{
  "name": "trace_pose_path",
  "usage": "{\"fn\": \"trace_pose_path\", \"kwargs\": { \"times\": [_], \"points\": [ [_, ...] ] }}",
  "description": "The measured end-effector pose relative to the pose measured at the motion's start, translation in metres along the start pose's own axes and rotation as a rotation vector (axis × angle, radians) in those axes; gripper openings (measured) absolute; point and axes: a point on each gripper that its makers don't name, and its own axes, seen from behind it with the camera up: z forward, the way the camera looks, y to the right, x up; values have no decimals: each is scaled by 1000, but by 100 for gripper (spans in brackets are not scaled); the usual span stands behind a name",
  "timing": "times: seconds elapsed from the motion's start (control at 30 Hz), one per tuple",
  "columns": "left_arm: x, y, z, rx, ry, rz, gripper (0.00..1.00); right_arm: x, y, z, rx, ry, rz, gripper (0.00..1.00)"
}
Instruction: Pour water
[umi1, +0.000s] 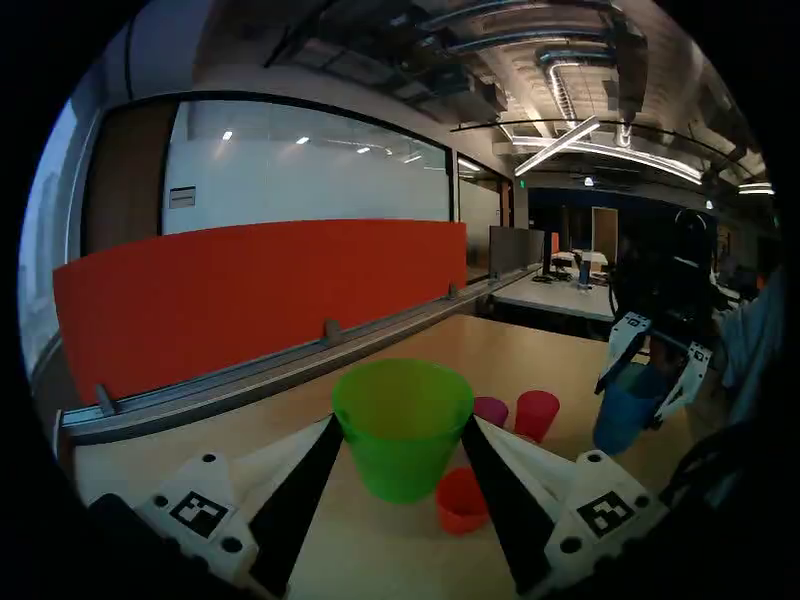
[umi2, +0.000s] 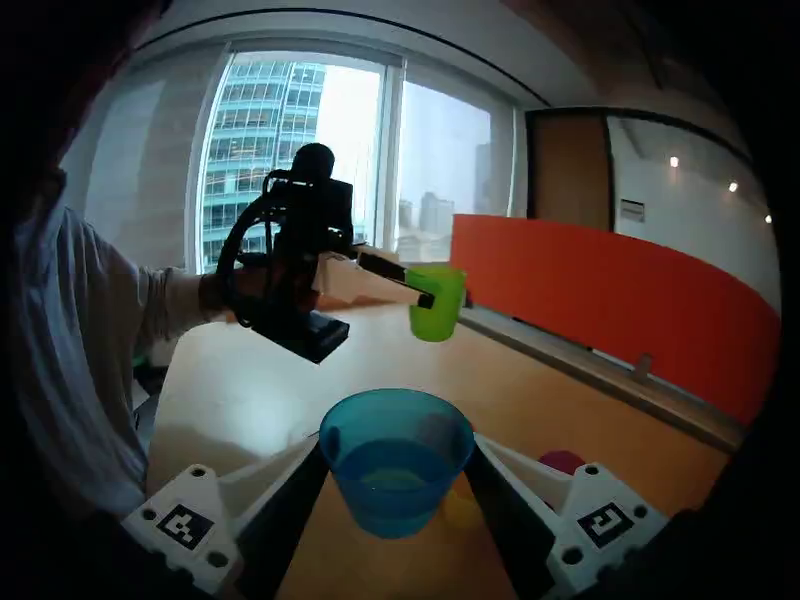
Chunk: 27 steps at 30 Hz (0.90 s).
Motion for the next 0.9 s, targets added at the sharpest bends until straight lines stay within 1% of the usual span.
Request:
{"fn": "trace_pose_path", "kwargs": {
  "times": [0.37, 0.57, 0.77, 0.9],
  "points": [
    [0, 13, -23, -5, 19, 8, 85, 15, 18, 4, -41, 34, -2, 91],
    [3, 21, -34, -6, 28, 18, 85, 28, 29, 8, -68, 58, -1, 91],
    [6, 30, -46, -10, 41, 24, 85, 42, 33, 11, -67, 80, 5, 91],
    [6, 35, -53, -7, 47, 29, 85, 49, 35, 12, -72, 85, -7, 91]
  ]
}}
